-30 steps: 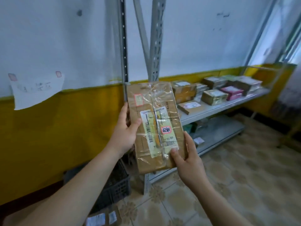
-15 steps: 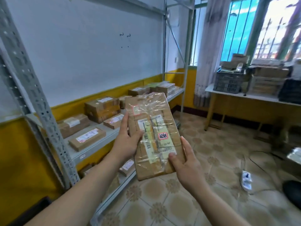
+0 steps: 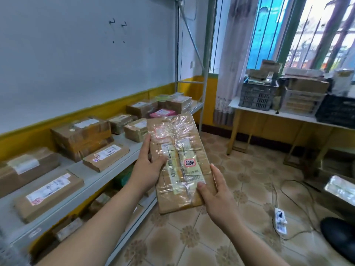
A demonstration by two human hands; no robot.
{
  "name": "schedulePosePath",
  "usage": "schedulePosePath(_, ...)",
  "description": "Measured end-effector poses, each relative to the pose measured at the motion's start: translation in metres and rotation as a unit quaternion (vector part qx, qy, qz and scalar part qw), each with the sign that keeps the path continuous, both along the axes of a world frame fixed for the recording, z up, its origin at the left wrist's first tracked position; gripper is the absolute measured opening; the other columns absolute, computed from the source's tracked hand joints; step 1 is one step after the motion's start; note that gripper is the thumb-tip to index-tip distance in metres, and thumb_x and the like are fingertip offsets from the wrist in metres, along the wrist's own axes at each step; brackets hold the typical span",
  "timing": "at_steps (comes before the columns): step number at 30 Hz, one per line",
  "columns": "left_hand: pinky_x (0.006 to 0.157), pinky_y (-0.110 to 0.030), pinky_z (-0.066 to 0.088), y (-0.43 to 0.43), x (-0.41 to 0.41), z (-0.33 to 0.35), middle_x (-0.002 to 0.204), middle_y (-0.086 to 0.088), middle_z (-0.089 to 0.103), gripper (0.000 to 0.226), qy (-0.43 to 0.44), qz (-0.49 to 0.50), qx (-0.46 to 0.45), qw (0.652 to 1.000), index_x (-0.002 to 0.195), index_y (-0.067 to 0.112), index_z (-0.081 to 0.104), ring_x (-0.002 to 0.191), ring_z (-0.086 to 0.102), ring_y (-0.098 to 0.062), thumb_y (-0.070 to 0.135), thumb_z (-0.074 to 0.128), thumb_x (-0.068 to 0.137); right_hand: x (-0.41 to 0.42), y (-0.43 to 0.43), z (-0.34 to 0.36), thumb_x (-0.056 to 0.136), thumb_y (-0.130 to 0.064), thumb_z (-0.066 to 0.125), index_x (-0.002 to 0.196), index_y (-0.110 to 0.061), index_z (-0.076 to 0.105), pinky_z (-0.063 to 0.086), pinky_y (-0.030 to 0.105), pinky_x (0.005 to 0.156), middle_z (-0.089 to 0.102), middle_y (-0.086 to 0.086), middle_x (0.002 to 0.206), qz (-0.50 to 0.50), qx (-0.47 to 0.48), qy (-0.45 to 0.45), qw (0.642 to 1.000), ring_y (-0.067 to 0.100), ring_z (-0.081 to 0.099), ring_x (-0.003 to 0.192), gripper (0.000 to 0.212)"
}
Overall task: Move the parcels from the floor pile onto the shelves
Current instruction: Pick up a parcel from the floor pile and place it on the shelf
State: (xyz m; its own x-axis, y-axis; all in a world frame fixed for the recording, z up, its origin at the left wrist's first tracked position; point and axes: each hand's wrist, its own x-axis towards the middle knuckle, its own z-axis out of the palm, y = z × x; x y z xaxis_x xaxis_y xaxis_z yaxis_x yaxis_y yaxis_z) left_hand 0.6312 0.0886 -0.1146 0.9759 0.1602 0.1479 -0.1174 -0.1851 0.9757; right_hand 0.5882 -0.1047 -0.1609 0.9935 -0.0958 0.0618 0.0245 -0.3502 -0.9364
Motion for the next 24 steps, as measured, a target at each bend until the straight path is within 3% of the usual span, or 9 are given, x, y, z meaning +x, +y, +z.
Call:
schedulePosePath(2, 0.077, -0.019, 0.051, 0.002, 0.035, -0.001, 0.133, 0.008, 0.045, 0.077, 0.005, -0.004, 0.001, 1.000, 0.152, 0.041, 0.014, 0.094, 0.055, -0.001, 0.016, 0.059, 0.095, 0.032, 0.002, 0.001, 0.096, -0.037, 0.059, 0.150, -0.043, 0.027, 0.040, 0.027, 0.091, 0.053, -0.014, 0.125, -0.005, 0.005, 0.007, 1.000, 0.010, 0.052, 0.114, 0.063)
schedulePosePath(5, 0.063, -0.010, 0.045, 0.002, 0.082, 0.000, 0.129, 0.007, 0.047, 0.075, 0.014, -0.015, 0.010, 1.000, 0.152, 0.040, 0.014, 0.088, 0.054, 0.001, 0.017, 0.058, 0.096, 0.073, 0.004, 0.001, 0.096, -0.036, 0.060, 0.150, -0.042, 0.029, 0.039, 0.025, 0.088, 0.052, -0.020, 0.118, -0.017, 0.013, 0.007, 1.000, 0.008, 0.051, 0.111, 0.062)
schedulePosePath(9, 0.071, -0.013, 0.042, -0.003, 0.131, 0.000, 0.129, 0.013, 0.042, 0.076, 0.027, -0.007, 0.037, 0.999, 0.151, 0.042, 0.015, 0.100, 0.053, -0.008, 0.020, 0.060, 0.094, 0.118, -0.001, -0.001, 0.096, -0.040, 0.058, 0.150, -0.044, 0.026, 0.039, 0.028, 0.091, 0.051, -0.016, 0.121, -0.020, 0.003, 0.027, 0.999, 0.011, 0.051, 0.114, 0.063)
schedulePosePath(12, 0.086, -0.028, 0.045, -0.007, 0.165, -0.004, 0.142, 0.008, 0.043, 0.077, 0.030, -0.009, 0.033, 0.999, 0.150, 0.044, 0.016, 0.117, 0.054, -0.020, 0.021, 0.062, 0.093, 0.153, -0.008, -0.004, 0.095, -0.043, 0.058, 0.150, -0.045, 0.025, 0.043, 0.033, 0.097, 0.053, -0.011, 0.132, -0.017, -0.007, 0.029, 0.999, 0.014, 0.052, 0.119, 0.064)
schedulePosePath(16, 0.078, -0.022, 0.043, -0.018, 0.206, -0.009, 0.139, 0.007, 0.045, 0.077, 0.032, 0.010, 0.018, 0.999, 0.151, 0.042, 0.017, 0.124, 0.049, -0.018, 0.019, 0.062, 0.093, 0.203, -0.020, -0.012, 0.094, -0.043, 0.059, 0.150, -0.044, 0.027, 0.046, 0.038, 0.101, 0.057, -0.016, 0.125, 0.002, 0.009, 0.031, 0.999, 0.013, 0.055, 0.116, 0.064)
schedulePosePath(20, 0.056, -0.007, 0.043, -0.046, 0.256, -0.010, 0.130, 0.010, 0.044, 0.074, 0.036, 0.023, 0.010, 0.999, 0.150, 0.043, 0.017, 0.098, 0.054, -0.003, 0.019, 0.060, 0.095, 0.263, -0.046, -0.015, 0.095, -0.040, 0.060, 0.150, -0.042, 0.028, 0.045, 0.031, 0.092, 0.058, -0.019, 0.116, 0.020, 0.032, 0.035, 0.999, 0.009, 0.056, 0.109, 0.063)
schedulePosePath(24, 0.049, -0.001, 0.040, -0.093, 0.315, -0.005, 0.119, 0.013, 0.042, 0.073, 0.032, 0.032, 0.033, 0.998, 0.151, 0.040, 0.016, 0.081, 0.047, 0.009, 0.019, 0.059, 0.096, 0.327, -0.093, -0.009, 0.096, -0.043, 0.057, 0.152, -0.043, 0.023, 0.044, 0.031, 0.092, 0.056, -0.012, 0.124, 0.035, 0.011, 0.035, 0.999, 0.011, 0.053, 0.111, 0.065)
